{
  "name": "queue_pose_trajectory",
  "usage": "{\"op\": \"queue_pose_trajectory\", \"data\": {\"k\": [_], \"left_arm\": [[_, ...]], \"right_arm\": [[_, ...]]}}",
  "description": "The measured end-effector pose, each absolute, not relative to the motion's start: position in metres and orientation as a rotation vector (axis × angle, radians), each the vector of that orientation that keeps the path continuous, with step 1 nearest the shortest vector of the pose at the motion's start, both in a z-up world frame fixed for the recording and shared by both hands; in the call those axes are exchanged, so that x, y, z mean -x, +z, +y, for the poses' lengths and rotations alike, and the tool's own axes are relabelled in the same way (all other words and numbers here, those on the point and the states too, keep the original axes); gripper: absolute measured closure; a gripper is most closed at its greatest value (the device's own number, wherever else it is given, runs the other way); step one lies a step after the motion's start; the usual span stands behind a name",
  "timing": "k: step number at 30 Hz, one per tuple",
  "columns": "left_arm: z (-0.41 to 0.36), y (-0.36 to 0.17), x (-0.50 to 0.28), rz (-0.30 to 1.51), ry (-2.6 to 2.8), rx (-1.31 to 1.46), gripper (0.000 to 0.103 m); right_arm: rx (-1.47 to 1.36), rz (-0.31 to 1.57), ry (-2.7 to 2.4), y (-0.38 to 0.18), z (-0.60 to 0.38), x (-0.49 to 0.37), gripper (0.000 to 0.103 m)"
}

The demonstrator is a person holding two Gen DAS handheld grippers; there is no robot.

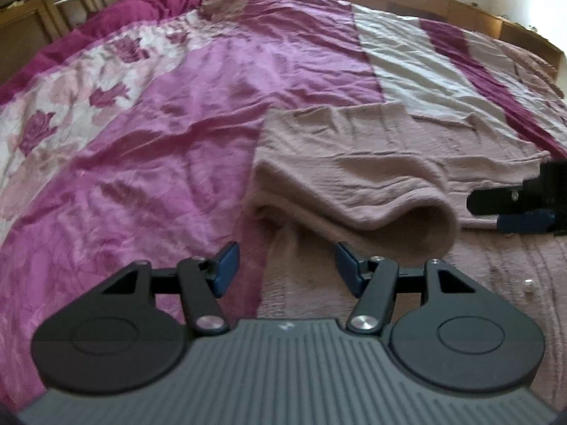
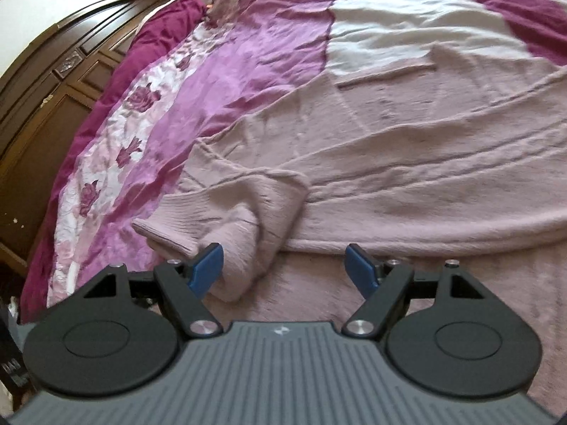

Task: Fold small clothes
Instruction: 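Grasp a sleeve cuff with the right gripper and lift it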

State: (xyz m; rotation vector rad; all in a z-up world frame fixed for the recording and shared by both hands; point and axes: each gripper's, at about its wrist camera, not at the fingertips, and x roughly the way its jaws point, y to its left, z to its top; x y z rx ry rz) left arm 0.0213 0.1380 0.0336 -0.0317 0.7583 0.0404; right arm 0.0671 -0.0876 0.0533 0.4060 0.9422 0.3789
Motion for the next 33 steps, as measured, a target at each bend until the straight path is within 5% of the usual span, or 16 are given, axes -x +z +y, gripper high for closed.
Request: {"op": "queue_pose_trajectory", "data": {"k": [9,14,16,27,33], "left_arm": [[0.151,0.023,-0.034,0.769,0.101,0.059,0.042],[0.15,0.021,-0.045,0.76,0.107,0.065,0.042],[0.149,0.02,-0.048,0.759,0.109,0.062,0.042],[0.146,0.014,-0.056,0.755,0.106,0.04,0.042],[0.146,0.012,-0.057,0.761,0.106,0.039,0.041]], "right_arm": [[-0.436,1.018,0.406,0.038,-0.057,-0.109,0.031],[-0.401,1.042,0.405,0.035,-0.047,-0.121,0.077],[-0.389,1.031,0.415,0.038,-0.047,-0.122,0.083],[-0.25,0.765,0.406,0.106,-0.07,-0.113,0.085],[-0.201,0.775,0.316,0.087,-0.1,-0.114,0.085]]}}
